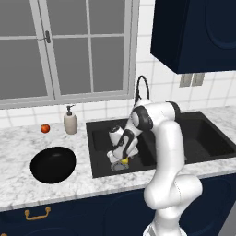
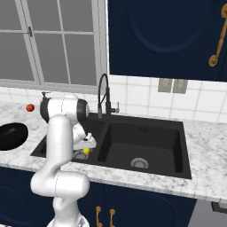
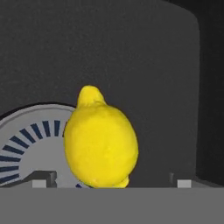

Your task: Pick the lemon from the sink and place it in the bowl. Then pick the bowl and place it in the microwave. Then close the microwave door and press the start button.

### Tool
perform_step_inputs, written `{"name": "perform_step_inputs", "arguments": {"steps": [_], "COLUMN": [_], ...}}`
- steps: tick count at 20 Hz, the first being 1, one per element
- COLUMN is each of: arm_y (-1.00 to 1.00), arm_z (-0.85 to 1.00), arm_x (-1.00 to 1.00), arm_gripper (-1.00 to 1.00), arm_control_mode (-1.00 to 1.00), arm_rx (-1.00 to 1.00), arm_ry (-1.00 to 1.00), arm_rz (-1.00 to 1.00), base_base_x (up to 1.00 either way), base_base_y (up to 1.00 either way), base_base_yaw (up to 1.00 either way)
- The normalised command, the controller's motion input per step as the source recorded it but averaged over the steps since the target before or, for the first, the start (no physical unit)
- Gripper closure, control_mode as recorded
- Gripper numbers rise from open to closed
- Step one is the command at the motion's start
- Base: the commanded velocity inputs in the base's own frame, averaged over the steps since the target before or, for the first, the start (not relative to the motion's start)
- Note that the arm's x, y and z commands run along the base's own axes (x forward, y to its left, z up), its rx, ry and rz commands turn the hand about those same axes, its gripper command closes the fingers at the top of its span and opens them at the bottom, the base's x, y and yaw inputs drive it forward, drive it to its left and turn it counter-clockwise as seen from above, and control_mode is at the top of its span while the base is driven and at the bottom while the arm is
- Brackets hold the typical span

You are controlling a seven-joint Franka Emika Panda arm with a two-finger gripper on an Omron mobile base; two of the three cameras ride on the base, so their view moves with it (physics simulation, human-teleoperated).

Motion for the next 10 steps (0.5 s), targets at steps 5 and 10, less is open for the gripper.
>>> {"name": "perform_step_inputs", "arguments": {"steps": [5,10], "arm_y": [0.00,0.01], "arm_z": [-0.22,-0.28], "arm_x": [0.23,0.15], "arm_gripper": [-1.00,-1.00], "arm_control_mode": [-1.00,-1.00], "arm_rx": [0.00,0.00], "arm_ry": [-0.06,-0.01], "arm_rz": [0.00,0.00], "base_base_x": [0.00,0.00], "base_base_y": [0.00,0.00], "base_base_yaw": [0.00,0.00]}}
